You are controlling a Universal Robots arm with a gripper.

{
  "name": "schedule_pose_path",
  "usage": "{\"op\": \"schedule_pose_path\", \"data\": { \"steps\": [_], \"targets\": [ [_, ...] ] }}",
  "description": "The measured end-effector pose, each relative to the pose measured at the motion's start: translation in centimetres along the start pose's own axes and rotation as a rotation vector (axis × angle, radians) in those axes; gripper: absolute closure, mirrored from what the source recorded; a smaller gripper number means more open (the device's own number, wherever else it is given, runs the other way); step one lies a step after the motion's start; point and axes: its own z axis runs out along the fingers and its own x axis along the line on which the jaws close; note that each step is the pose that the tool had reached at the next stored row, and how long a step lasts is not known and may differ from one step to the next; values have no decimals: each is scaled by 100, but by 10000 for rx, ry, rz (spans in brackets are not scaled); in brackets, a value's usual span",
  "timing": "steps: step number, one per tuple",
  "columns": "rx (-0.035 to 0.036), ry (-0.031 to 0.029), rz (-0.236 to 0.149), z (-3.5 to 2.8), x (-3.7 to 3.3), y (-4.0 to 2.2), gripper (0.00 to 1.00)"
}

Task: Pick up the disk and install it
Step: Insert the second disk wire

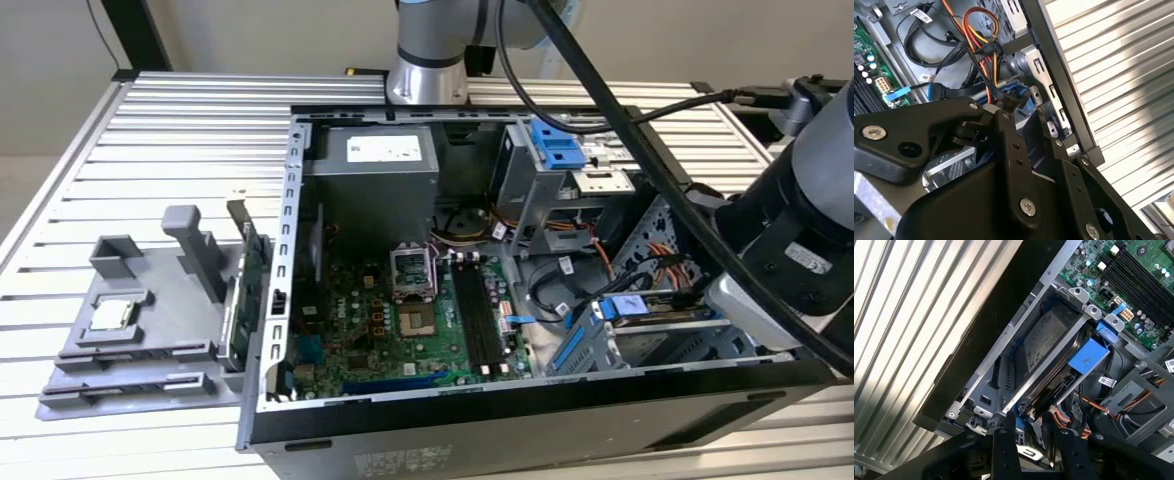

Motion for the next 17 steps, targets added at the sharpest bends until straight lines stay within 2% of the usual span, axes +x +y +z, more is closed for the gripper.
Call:
{"op": "schedule_pose_path", "data": {
  "steps": [2,3,17],
  "targets": [
    [188,-182,36,2,0,0,0],
    [216,-214,29,2,0,0,0],
    [217,-221,16,16,-34,-22,0]
  ]
}}
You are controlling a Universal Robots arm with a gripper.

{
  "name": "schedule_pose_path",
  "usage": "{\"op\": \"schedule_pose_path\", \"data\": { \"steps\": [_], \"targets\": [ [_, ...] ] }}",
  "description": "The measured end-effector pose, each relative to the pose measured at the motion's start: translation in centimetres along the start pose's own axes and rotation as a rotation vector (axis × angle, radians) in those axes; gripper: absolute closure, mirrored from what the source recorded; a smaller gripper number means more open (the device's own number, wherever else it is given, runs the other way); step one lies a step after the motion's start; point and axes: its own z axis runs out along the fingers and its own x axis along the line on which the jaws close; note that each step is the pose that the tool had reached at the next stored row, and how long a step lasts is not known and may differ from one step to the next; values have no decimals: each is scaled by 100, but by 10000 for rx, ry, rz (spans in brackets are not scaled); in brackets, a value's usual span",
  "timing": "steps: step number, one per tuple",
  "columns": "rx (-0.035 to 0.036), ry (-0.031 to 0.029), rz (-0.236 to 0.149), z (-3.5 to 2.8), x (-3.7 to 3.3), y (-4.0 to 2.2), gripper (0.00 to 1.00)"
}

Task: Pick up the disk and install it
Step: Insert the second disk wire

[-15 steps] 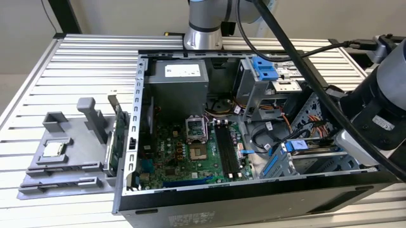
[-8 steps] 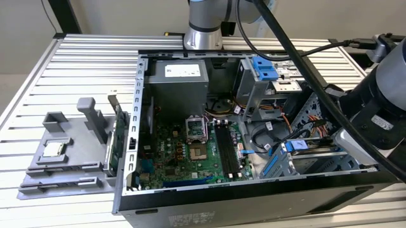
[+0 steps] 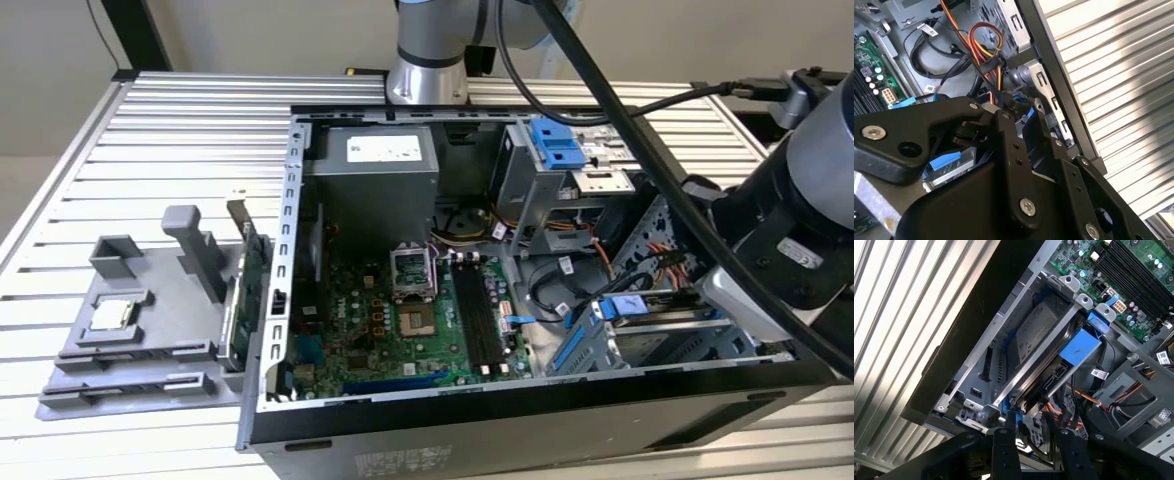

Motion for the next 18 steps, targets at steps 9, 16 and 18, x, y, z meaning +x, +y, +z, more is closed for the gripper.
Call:
{"op": "schedule_pose_path", "data": {
  "steps": [9,16,18],
  "targets": [
    [0,0,-1,7,-23,-16,100],
    [-1,1,0,7,-25,-17,100],
    [-1,0,0,8,-25,-17,100]
  ]
}}
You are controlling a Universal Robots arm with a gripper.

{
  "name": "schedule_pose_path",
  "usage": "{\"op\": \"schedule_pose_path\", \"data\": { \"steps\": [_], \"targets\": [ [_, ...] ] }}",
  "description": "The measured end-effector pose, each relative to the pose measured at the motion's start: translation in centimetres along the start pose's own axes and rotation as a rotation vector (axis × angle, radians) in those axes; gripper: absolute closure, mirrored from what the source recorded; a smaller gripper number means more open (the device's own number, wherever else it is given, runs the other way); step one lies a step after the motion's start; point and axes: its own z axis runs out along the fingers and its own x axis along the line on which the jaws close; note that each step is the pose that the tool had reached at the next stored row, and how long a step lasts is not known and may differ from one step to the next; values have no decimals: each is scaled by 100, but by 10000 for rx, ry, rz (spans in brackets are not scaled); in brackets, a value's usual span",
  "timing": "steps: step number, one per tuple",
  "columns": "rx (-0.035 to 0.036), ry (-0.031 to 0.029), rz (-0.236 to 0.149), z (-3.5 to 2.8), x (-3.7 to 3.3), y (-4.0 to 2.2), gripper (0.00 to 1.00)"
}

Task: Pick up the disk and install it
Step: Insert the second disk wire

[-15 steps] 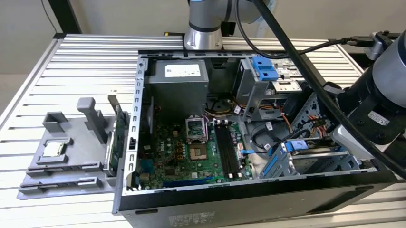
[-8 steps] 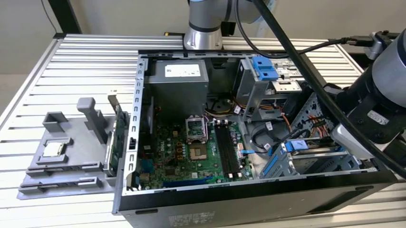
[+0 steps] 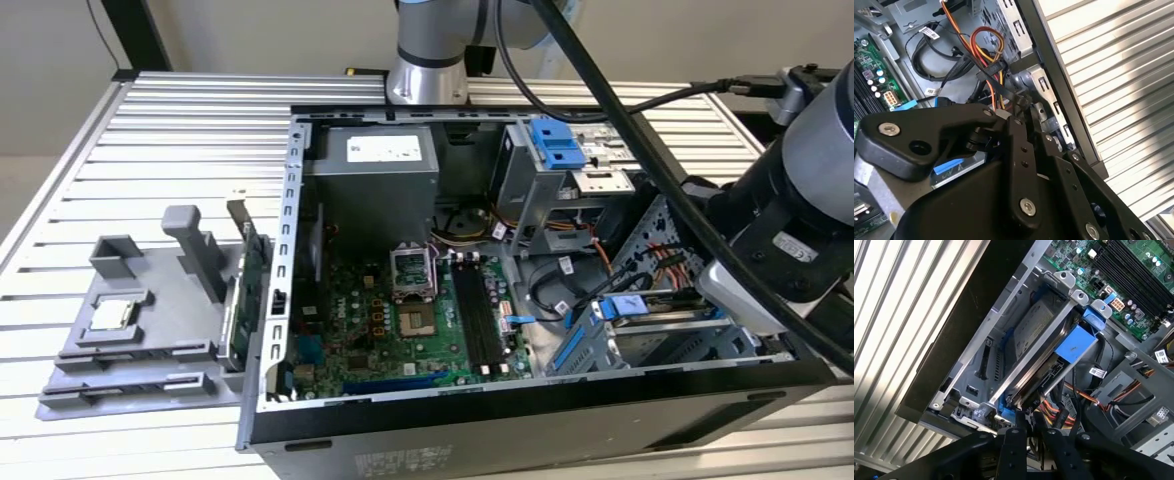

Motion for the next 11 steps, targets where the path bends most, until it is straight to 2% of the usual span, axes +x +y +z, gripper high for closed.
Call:
{"op": "schedule_pose_path", "data": {
  "steps": [6,11],
  "targets": [
    [-1,2,1,-11,-6,3,100],
    [2,12,29,-41,-30,42,100]
  ]
}}
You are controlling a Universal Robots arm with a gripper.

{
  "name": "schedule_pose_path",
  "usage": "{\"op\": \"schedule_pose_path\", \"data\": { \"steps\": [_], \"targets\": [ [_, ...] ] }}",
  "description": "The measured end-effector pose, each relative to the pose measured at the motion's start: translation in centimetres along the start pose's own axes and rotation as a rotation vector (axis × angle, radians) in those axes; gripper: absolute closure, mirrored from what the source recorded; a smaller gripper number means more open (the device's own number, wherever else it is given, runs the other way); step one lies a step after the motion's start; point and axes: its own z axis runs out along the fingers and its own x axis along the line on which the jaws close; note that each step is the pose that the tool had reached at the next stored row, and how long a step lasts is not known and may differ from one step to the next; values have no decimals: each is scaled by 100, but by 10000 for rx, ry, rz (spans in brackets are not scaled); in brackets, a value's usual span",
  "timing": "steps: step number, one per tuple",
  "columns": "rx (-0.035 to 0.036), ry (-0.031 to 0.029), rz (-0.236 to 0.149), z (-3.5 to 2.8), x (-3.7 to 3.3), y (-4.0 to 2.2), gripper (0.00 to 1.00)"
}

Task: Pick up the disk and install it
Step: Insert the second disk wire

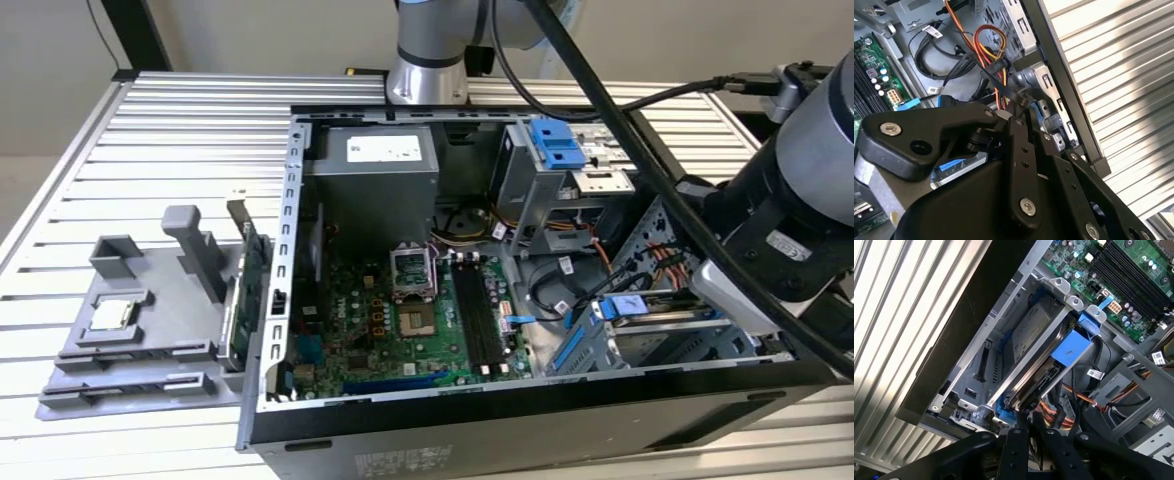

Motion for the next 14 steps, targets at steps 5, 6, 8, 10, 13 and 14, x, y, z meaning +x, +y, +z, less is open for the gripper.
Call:
{"op": "schedule_pose_path", "data": {
  "steps": [5,6,8,10,13,14],
  "targets": [
    [2,27,66,-49,-25,30,100],
    [2,34,82,-63,-29,32,100],
    [6,55,137,-74,-34,36,100],
    [9,95,233,-78,-37,39,100],
    [17,176,430,-81,-40,42,100],
    [20,201,491,-82,-42,45,100]
  ]
}}
